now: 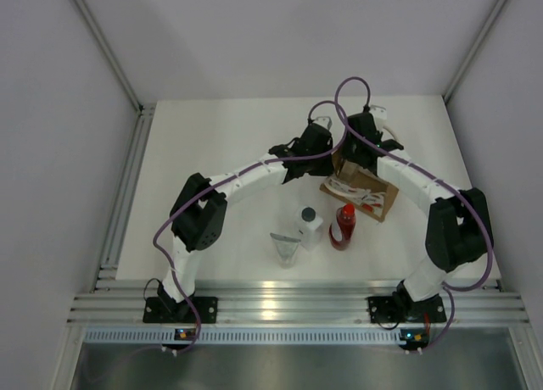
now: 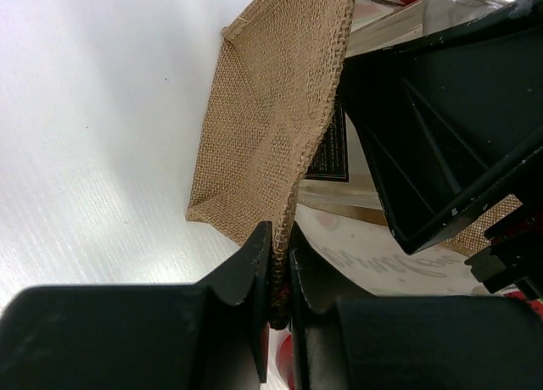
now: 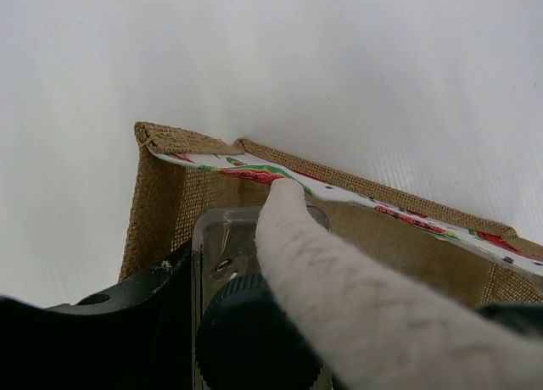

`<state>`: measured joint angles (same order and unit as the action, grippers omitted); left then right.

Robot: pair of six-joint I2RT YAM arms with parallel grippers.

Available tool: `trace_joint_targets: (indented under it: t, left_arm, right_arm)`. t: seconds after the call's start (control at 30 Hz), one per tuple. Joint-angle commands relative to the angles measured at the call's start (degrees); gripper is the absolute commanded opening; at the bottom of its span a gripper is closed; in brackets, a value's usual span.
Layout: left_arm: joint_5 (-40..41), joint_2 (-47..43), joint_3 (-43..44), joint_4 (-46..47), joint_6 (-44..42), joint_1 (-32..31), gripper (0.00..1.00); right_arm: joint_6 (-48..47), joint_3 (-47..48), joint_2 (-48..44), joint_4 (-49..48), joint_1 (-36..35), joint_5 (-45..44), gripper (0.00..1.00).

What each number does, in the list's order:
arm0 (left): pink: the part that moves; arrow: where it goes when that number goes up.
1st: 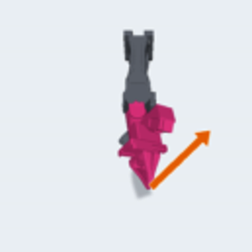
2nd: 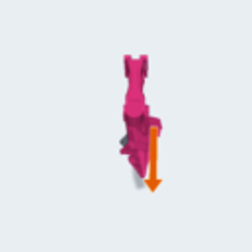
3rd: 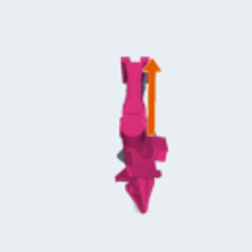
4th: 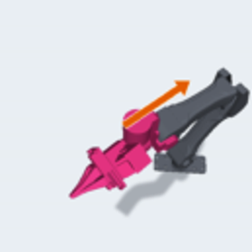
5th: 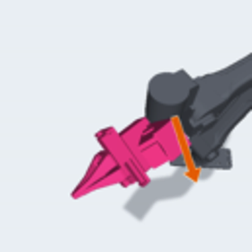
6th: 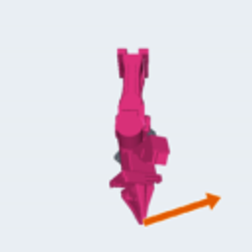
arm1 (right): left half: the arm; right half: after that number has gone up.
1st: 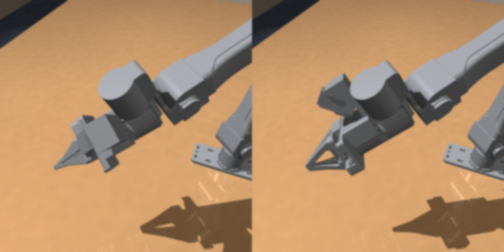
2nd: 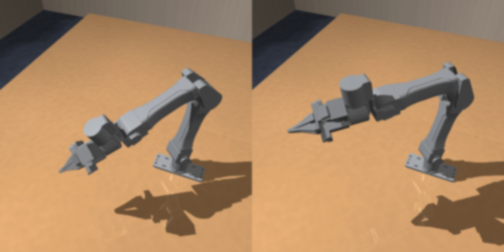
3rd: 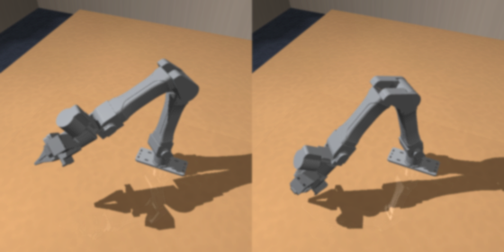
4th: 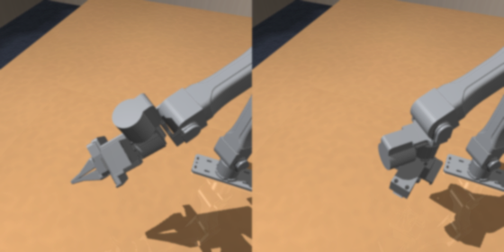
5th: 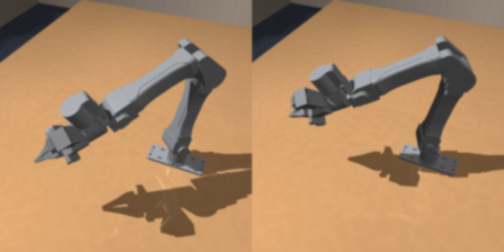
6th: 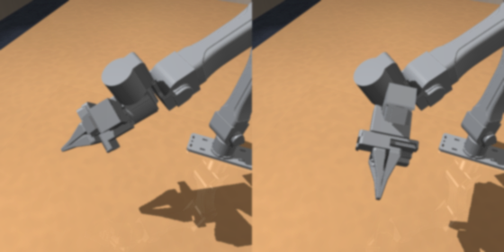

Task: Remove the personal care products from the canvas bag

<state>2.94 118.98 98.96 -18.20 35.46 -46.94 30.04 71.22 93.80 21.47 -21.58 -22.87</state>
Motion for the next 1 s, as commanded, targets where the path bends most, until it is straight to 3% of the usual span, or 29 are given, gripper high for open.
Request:
trace_joint_targets:
  t: [0.0,0.57,0.97]
  left_arm:
    - [0.8,-4.3,-0.4,0.8,-0.4,0.2,0.00]
    - [1.5,-3.9,-0.5,0.8,0.7,0.2,0.00]
    - [1.5,-4.5,-0.7,0.7,0.5,0.2,0.00]
  right_arm:
    - [-0.2,-0.2,-2.1,-3.6,0.8,-0.7,0.00]
    - [-12.3,-1.3,-13.6,-4.8,0.5,1.6,0.00]
    - [-14.0,-2.1,-11.0,-5.0,0.8,5.6,0.00]
